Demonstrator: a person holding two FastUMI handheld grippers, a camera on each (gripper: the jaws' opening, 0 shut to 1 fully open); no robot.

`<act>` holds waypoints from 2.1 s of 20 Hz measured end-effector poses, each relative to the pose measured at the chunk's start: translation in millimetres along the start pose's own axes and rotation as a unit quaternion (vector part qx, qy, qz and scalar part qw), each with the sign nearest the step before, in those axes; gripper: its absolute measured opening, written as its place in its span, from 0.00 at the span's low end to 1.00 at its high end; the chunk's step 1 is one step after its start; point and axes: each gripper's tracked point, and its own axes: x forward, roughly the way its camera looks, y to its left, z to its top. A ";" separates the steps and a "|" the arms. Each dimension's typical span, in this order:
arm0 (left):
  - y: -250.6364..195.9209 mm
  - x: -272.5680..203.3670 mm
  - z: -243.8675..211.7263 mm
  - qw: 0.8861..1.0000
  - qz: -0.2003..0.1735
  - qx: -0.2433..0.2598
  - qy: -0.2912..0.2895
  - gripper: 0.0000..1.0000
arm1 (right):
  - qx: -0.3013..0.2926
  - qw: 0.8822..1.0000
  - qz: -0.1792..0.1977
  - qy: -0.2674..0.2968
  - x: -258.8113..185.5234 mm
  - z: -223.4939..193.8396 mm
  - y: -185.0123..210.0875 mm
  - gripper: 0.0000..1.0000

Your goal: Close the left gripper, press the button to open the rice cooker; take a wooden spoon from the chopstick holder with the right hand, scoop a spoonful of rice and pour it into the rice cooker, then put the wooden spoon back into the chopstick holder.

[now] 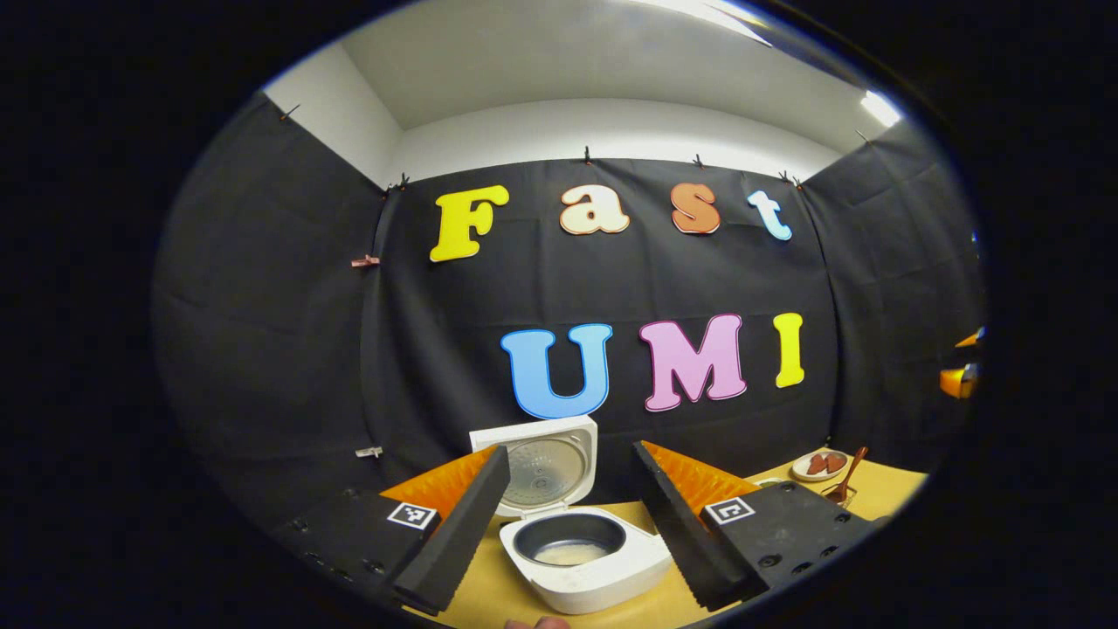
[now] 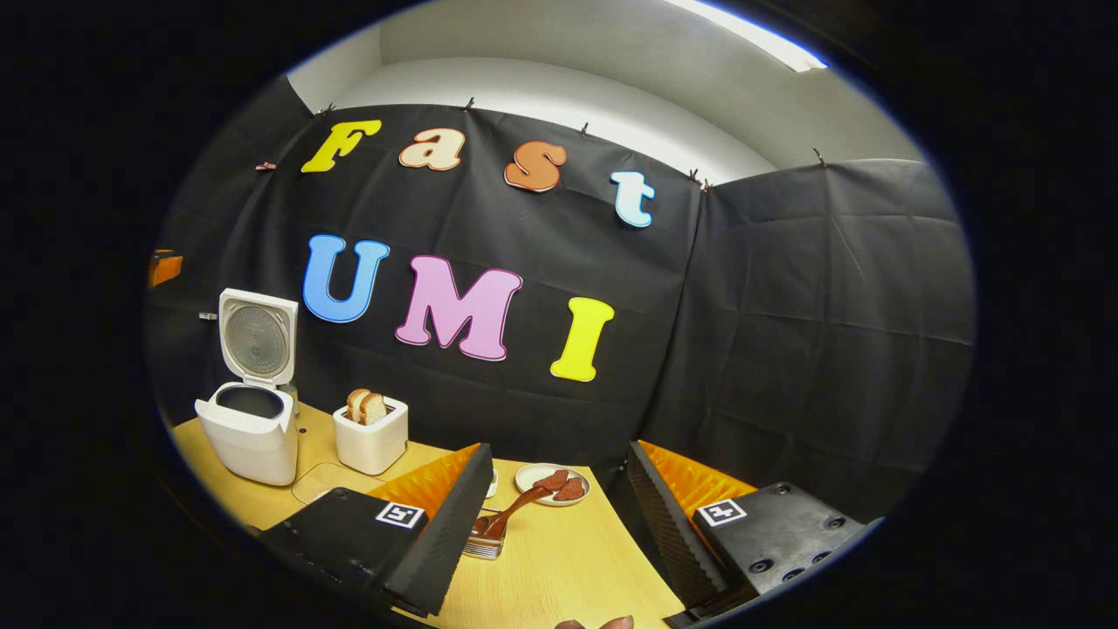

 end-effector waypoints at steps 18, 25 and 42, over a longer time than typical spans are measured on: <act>-71.3 -10.6 -26.6 0.999 0.022 0.012 0.044 0.96 | 0.128 0.968 0.137 0.167 131.5 -180.5 37.6 0.98; -107.8 -18.0 -25.0 0.998 0.033 0.032 0.050 0.96 | 0.183 0.946 0.170 0.205 194.5 -240.5 65.3 0.77; -98.6 -56.1 -67.7 0.991 0.070 0.026 0.110 0.96 | 0.237 0.925 0.193 0.228 216.7 -280.4 122.7 0.33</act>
